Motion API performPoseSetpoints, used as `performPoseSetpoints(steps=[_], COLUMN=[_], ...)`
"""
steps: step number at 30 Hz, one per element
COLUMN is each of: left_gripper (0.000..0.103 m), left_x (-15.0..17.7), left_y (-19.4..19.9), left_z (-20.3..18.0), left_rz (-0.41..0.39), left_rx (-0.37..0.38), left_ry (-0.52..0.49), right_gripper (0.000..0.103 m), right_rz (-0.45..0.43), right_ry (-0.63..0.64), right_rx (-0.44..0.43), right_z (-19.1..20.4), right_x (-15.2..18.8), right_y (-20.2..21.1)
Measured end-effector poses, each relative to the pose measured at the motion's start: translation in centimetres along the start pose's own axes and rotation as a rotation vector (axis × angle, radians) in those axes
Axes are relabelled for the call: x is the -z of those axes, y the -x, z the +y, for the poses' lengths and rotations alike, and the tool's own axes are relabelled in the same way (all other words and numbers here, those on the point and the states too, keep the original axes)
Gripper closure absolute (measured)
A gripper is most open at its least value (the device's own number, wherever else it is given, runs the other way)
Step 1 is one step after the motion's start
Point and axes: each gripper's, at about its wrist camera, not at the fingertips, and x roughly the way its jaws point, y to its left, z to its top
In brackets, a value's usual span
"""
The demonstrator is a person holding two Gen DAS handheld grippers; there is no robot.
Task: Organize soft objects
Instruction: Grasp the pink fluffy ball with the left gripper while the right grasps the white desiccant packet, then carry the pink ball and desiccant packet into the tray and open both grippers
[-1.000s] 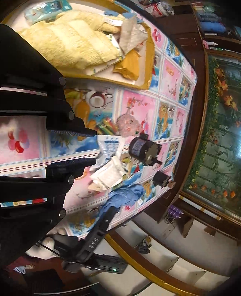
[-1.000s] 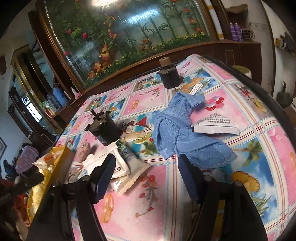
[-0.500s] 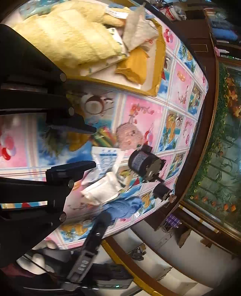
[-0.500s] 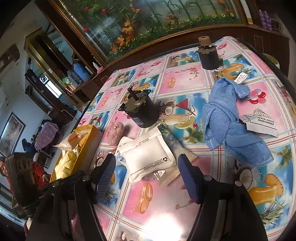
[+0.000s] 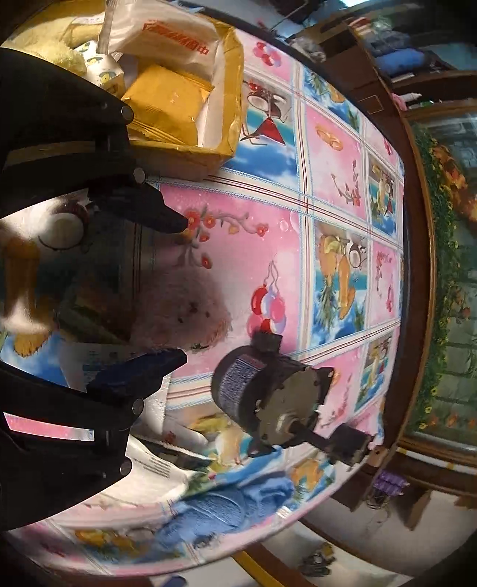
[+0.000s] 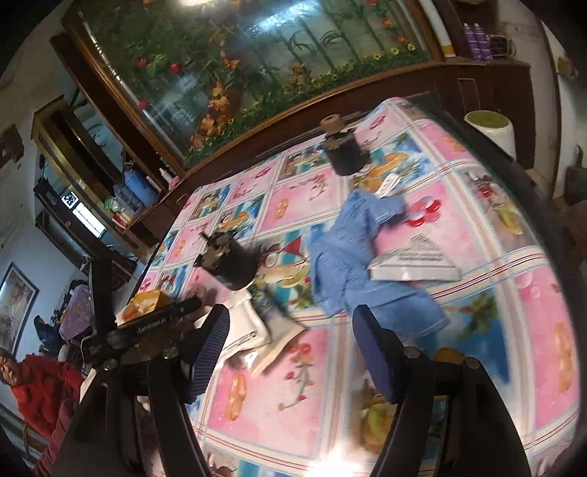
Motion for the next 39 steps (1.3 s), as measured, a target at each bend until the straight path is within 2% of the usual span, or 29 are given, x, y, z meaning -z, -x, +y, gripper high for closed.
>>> performPoseSetpoints(steps=[1, 2, 3, 7, 10, 13, 17, 20, 25, 28, 31, 33, 34, 39], left_gripper=[0.041, 0.052, 0.078, 0.078, 0.078, 0.078, 0.078, 0.078, 0.078, 0.078, 0.078, 0.078, 0.078, 0.078], left_x=[0.2, 0.4, 0.5, 0.9, 1.3, 1.9, 3.1, 4.6, 7.9, 10.0, 11.8, 12.8, 13.2, 15.0], left_y=[-0.2, 0.0, -0.3, 0.2, 1.3, 3.4, 6.8, 9.5, 13.4, 15.0, 16.3, 16.8, 17.1, 17.8], left_z=[-0.2, -0.4, -0.2, 1.2, 2.8, 3.8, 4.4, 5.2, 6.7, 8.3, 10.1, 11.5, 12.2, 15.8], left_rz=[-0.003, -0.011, 0.009, 0.011, 0.007, -0.024, -0.071, -0.105, -0.160, -0.176, -0.188, -0.197, -0.201, -0.229], left_rx=[-0.013, -0.005, 0.044, 0.084, 0.143, 0.191, 0.263, 0.334, 0.398, 0.384, 0.345, 0.321, 0.310, 0.283], left_ry=[-0.022, -0.037, -0.031, 0.030, 0.115, 0.153, 0.180, 0.208, 0.251, 0.286, 0.306, 0.321, 0.334, 0.413], right_gripper=[0.033, 0.033, 0.033, 0.033, 0.033, 0.033, 0.033, 0.033, 0.033, 0.033, 0.035, 0.052, 0.070, 0.078], right_rz=[-0.004, -0.006, -0.004, 0.034, 0.118, 0.181, 0.205, 0.222, 0.269, 0.291, 0.324, 0.325, 0.332, 0.306], right_ry=[-0.010, -0.016, -0.018, -0.007, 0.053, 0.104, 0.164, 0.257, 0.526, 0.646, 0.661, 0.627, 0.599, 0.506], right_rx=[0.012, 0.021, 0.027, -0.021, -0.068, -0.095, -0.116, -0.125, -0.061, 0.055, 0.117, 0.111, 0.095, 0.044], right_z=[-0.5, -0.9, -1.1, -0.2, 2.0, 4.2, 6.8, 9.1, 15.0, 16.9, 16.9, 16.4, 16.1, 15.4], right_x=[-0.3, -0.6, -0.7, -0.2, 0.8, 1.9, 3.1, 3.9, 5.3, 6.3, 6.9, 6.8, 6.7, 6.2], right_y=[0.0, 0.0, -0.1, -1.1, -2.9, -4.7, -5.6, -5.7, -8.4, -11.3, -13.4, -13.5, -13.4, -11.8])
